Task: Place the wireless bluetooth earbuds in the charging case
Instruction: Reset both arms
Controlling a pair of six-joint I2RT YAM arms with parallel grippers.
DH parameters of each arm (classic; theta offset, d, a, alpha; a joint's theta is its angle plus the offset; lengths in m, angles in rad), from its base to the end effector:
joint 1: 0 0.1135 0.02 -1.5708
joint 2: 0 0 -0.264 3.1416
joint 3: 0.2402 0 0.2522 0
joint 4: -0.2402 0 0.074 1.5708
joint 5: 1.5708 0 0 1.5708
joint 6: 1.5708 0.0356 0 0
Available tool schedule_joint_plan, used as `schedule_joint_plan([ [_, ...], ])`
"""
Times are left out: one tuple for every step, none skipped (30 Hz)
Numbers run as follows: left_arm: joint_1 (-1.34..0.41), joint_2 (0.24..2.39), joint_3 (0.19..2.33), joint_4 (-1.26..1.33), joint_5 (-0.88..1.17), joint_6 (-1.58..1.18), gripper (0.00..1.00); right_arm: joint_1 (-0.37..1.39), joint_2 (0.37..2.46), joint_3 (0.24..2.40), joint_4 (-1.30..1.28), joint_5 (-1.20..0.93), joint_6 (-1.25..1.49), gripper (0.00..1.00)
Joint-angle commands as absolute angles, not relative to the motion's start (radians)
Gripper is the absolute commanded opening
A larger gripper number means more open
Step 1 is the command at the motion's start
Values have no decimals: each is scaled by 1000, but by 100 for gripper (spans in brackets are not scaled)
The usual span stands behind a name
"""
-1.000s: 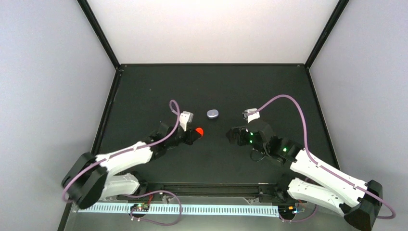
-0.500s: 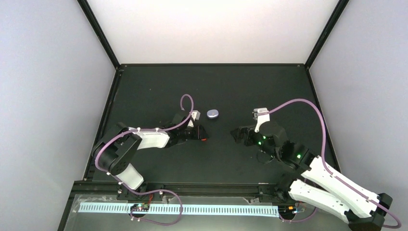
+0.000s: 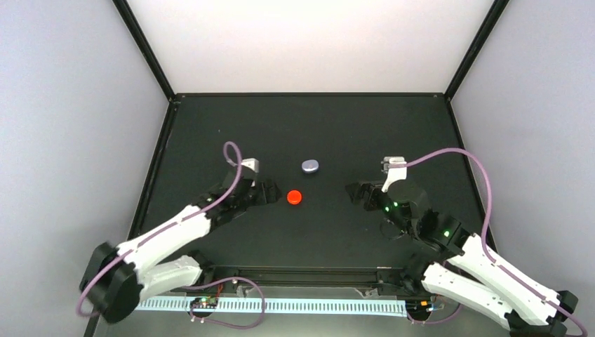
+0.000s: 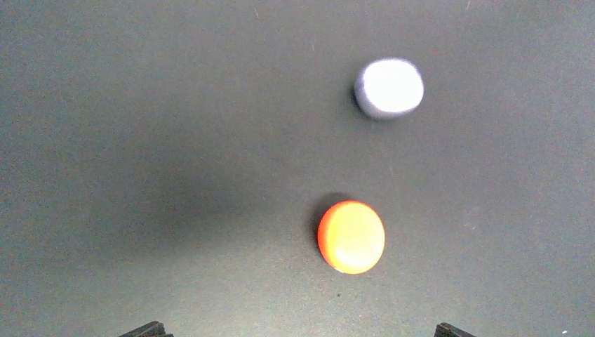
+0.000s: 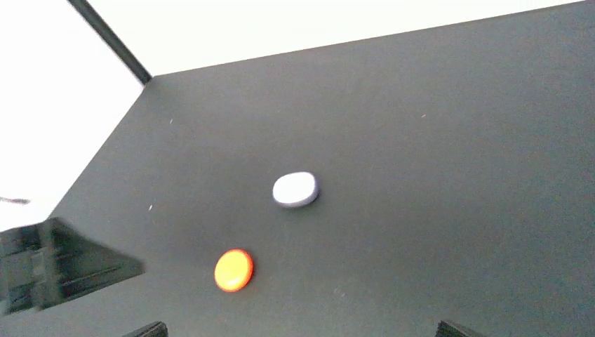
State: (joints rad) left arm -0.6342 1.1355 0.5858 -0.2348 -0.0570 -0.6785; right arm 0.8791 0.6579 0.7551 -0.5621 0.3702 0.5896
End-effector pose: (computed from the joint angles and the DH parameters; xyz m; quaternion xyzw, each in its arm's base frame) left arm 0.1836 -0.1325 0.1987 -0.0314 0.9229 -0.2128 0.3194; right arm 0.1023 0.1034 0.3104 -0.0250 0.8416 0.2297 0.4881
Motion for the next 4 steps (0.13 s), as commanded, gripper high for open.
schedule_joint_plan([
  [-630, 919, 581, -488, -207, -706, 99, 874, 624, 756, -539, 541, 643, 100],
  [-630, 872, 577, -501, -219, -699, 99, 874, 620, 755, -532, 545, 634, 100],
  [-631, 833, 576, -513, -228, -692, 99, 874, 618, 755, -528, 548, 622, 100],
  [-630, 795, 579, -526, -238, -686, 99, 874, 617, 755, -525, 552, 618, 100],
])
